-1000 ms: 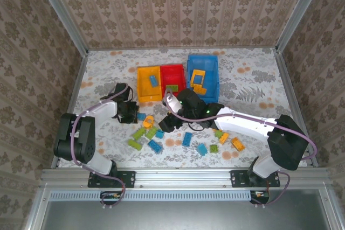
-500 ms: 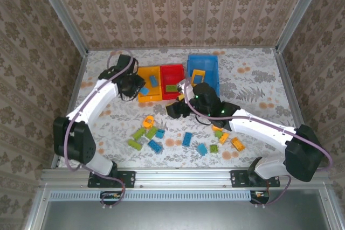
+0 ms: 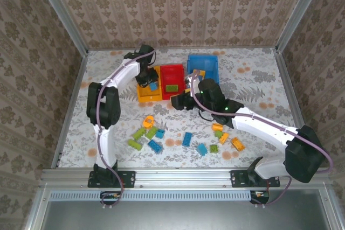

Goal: Sort the legos into containers by color

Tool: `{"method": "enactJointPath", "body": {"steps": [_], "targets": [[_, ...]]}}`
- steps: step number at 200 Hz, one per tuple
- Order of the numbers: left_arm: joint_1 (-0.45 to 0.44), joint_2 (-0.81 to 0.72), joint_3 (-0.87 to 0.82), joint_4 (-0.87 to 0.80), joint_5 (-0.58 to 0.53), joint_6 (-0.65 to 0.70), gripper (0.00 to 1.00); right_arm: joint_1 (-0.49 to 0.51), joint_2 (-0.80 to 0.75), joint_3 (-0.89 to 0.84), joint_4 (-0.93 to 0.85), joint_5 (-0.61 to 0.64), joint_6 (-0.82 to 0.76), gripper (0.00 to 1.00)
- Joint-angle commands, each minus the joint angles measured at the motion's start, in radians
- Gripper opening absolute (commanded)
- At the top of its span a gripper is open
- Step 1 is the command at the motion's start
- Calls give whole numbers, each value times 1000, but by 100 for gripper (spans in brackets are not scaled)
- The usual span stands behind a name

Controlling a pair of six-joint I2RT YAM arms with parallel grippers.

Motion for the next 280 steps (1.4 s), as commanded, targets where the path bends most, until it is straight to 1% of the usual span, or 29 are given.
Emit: {"method": "enactJointPath", "body": {"steps": [1, 32, 54, 83, 96, 107, 131, 145, 164, 167, 183, 205, 218, 239, 254, 280], "targets": [[5, 24, 57, -60, 2, 53, 32, -4, -45, -29, -90, 43, 16, 76], [0, 7, 31, -62, -5, 46, 46, -6, -130, -95, -213, 116, 33, 76], [-5, -26, 4, -57, -6, 41, 53, -18, -188, -127, -320, 146, 61, 76], [-11, -72, -18, -59, -13, 37, 58, -32, -225, -142, -455, 154, 106, 75], [-15, -101, -30, -60, -16, 31, 59, -30, -228, -143, -478, 125, 94, 70], [-21, -136, -47, -62, -24, 25, 59, -6, -211, -126, -493, 103, 60, 68], [-38, -262, -130, -62, -67, 11, 61, 101, -118, -55, -458, 28, -82, 68], [-43, -371, -222, -54, -95, -4, 62, 156, -51, -26, -380, -33, -139, 69], [-45, -548, -378, -49, -132, -23, 63, 206, 42, -3, -252, -98, -192, 72], [-45, -575, -405, -51, -137, -27, 63, 214, 76, 6, -243, -102, -200, 72], [-44, -721, -530, -80, -163, -42, 63, 254, 181, 95, -243, -116, -244, 73], [-39, -920, -646, -157, -238, -85, 64, 335, 284, 189, -227, -155, -344, 74], [-37, -1041, -687, -210, -292, -120, 64, 378, 341, 233, -219, -171, -381, 74], [-32, -1214, -718, -287, -350, -166, 63, 415, 439, 311, -233, -186, -380, 73], [-32, -1307, -724, -335, -355, -177, 63, 443, 502, 365, -253, -165, -382, 72], [-31, -1397, -720, -444, -346, -181, 63, 471, 605, 453, -285, -145, -345, 70]]}}
